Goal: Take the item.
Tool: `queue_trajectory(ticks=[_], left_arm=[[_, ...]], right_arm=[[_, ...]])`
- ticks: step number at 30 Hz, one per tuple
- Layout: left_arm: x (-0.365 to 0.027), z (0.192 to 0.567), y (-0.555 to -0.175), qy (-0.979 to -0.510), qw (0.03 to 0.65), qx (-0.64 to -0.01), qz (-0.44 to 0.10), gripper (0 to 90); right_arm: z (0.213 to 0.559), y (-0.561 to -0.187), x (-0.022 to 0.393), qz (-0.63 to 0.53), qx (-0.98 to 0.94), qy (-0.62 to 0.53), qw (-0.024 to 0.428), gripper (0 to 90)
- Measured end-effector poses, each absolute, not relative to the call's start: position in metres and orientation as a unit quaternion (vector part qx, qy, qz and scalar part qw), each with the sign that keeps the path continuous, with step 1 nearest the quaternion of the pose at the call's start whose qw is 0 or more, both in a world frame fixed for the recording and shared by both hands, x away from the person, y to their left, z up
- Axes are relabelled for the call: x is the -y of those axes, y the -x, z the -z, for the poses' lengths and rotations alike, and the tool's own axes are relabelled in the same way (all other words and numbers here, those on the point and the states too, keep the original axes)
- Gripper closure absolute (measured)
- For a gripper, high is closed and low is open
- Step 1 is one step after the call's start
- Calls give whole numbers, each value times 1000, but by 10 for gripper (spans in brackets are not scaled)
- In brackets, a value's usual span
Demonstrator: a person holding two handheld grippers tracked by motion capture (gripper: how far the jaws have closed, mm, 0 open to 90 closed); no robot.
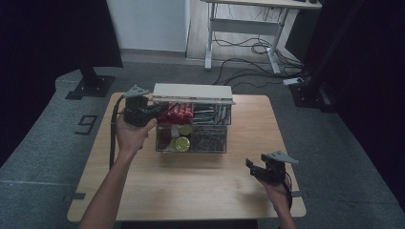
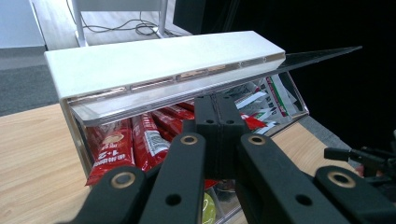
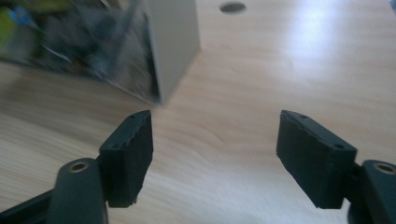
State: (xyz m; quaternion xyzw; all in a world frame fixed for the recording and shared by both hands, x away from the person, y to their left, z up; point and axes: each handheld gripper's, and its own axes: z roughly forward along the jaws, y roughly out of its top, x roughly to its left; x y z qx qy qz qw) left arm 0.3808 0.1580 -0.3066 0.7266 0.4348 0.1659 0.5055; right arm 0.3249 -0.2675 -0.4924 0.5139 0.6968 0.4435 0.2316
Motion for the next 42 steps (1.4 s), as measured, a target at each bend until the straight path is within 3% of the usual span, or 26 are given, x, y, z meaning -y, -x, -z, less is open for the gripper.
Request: queue_trajectory(ticks=[24, 42], left_arm=[[-158, 305, -382, -727, 507, -433, -165, 900], [-158, 305, -383, -725, 509, -435, -163, 900]], right_arm=[[402, -345, 216, -529, -690, -429, 247, 438], [387, -359, 201, -523, -700, -421, 245, 463]])
